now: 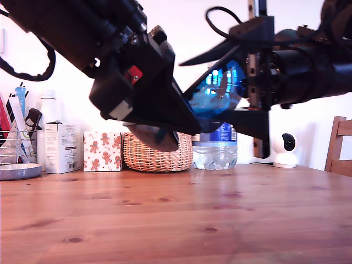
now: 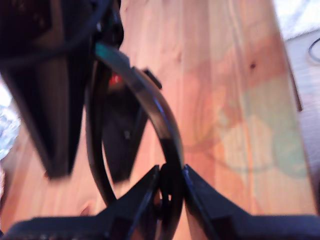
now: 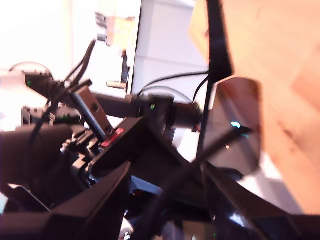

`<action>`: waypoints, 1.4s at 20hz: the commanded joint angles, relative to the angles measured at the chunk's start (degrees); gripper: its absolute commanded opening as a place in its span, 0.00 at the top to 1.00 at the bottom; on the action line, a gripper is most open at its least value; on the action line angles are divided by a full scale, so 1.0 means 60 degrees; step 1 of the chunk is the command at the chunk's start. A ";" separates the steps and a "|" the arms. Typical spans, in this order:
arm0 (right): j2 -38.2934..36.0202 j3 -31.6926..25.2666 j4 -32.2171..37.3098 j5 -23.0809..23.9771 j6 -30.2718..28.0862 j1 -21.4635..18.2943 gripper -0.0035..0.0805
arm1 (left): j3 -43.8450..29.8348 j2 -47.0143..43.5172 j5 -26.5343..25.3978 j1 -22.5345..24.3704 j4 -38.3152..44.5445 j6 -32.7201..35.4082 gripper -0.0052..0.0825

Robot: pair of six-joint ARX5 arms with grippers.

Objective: Pick up the sunglasses and close them, then place them back on the table

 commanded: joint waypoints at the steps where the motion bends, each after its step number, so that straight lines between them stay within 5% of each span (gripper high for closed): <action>1: 0.0087 -0.0178 0.0051 0.0164 -0.0044 -0.0200 0.47 | 0.0047 -0.0095 -0.0102 -0.0106 0.0095 -0.0033 0.84; 8: 0.0087 -0.0175 0.1169 0.1246 -0.0656 -0.0572 0.47 | 0.0047 -0.0095 -0.0069 -0.0455 0.0200 -0.0780 0.84; 15: 0.0087 -0.0175 0.3016 0.1610 -0.1847 -0.0441 0.47 | 0.0047 -0.0098 0.1865 -0.0441 0.0565 -0.3187 0.84; 28: 0.0087 -0.0175 0.1453 0.2011 -0.2106 -0.0517 0.47 | 0.0047 -0.0098 0.2229 -0.0441 0.1355 -0.3672 0.84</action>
